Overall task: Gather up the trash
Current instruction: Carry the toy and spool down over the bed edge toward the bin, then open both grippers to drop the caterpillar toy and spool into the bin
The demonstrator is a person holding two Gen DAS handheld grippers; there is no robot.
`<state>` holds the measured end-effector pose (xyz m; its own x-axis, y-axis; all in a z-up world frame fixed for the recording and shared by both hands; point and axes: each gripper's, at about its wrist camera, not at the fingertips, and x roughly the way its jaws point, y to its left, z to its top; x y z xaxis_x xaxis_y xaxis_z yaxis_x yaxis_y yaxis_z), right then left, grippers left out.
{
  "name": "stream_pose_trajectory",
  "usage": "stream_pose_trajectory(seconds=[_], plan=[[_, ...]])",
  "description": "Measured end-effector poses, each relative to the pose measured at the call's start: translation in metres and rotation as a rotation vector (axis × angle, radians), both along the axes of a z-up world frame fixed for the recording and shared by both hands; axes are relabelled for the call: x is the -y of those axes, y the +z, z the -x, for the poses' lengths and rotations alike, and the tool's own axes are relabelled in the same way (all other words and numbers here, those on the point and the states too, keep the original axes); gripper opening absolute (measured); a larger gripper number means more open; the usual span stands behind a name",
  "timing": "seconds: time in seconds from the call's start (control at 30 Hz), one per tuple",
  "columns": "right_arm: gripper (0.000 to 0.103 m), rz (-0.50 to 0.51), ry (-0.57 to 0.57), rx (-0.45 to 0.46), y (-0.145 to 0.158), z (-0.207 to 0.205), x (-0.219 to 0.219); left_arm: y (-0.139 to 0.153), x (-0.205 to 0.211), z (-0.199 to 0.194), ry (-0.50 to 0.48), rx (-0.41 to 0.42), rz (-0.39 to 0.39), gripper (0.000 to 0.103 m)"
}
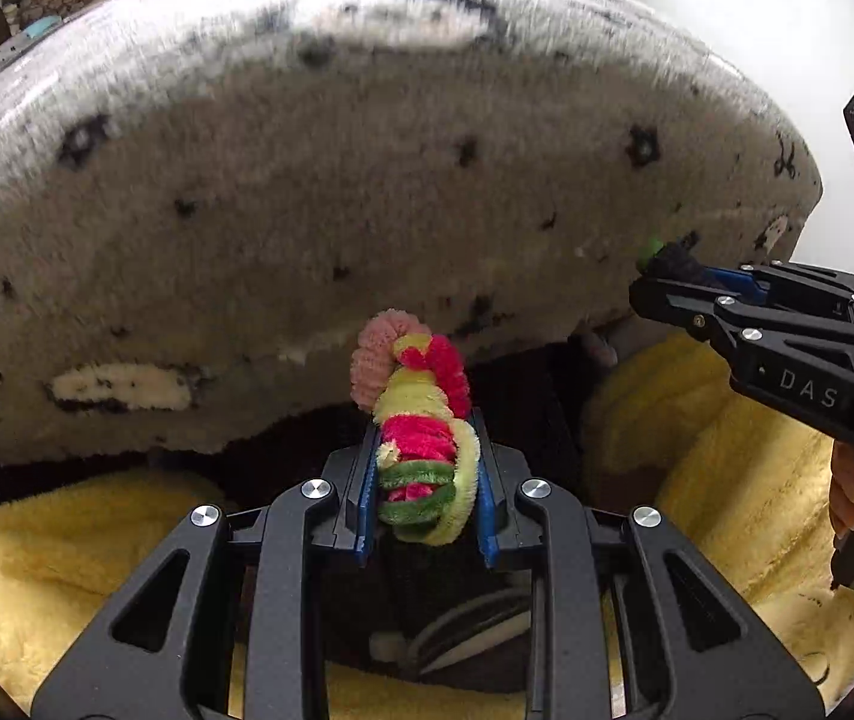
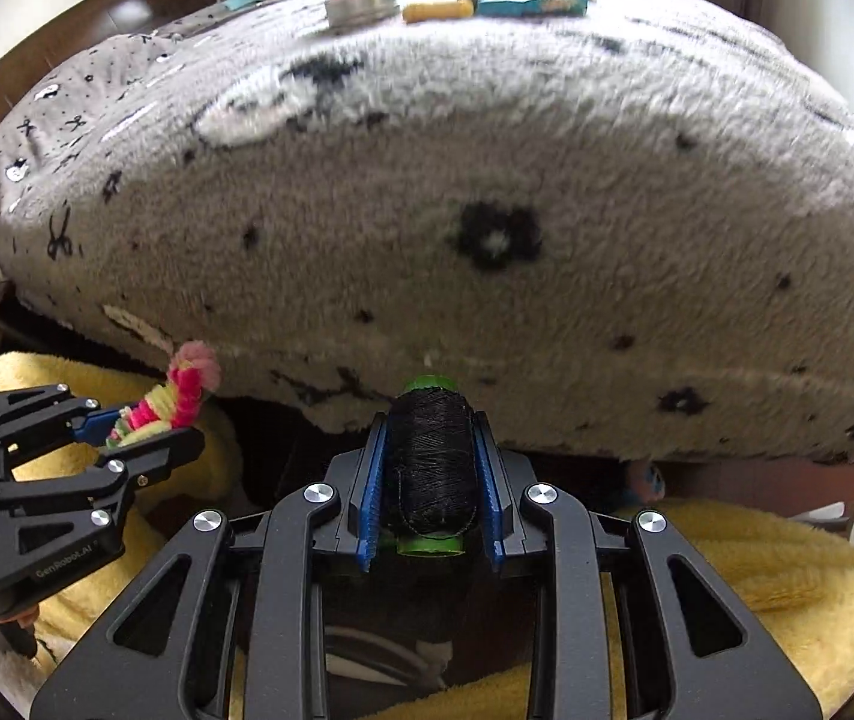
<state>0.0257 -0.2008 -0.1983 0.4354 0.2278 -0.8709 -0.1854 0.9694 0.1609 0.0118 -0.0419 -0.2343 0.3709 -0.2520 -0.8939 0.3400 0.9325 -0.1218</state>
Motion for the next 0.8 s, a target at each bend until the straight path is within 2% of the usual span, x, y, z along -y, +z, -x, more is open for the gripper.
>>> stream_pose_trajectory(seconds=[0.4, 0.67, 0.73, 0.77, 0.8], plan=[[0.027, -0.047, 0.031, -0.200, -0.060, -0.006, -0.006, -0.064, 0.009, -0.007, -0.056, -0.197, 0.002, 0.024], [0.028, -0.045, 0.037, -0.246, -0.076, -0.012, -0.008, -0.085, 0.016, -0.014, -0.078, -0.261, -0.009, 0.026], [0.028, -0.043, 0.038, -0.251, -0.077, -0.014, -0.008, -0.089, 0.017, -0.012, -0.073, -0.267, -0.016, 0.033], [0.032, -0.040, 0.037, -0.253, -0.079, -0.015, -0.011, -0.089, 0.015, -0.015, -0.070, -0.266, -0.018, 0.040], [0.045, -0.037, 0.033, -0.252, -0.079, -0.016, -0.011, -0.088, 0.016, -0.016, -0.068, -0.263, -0.021, 0.043]])
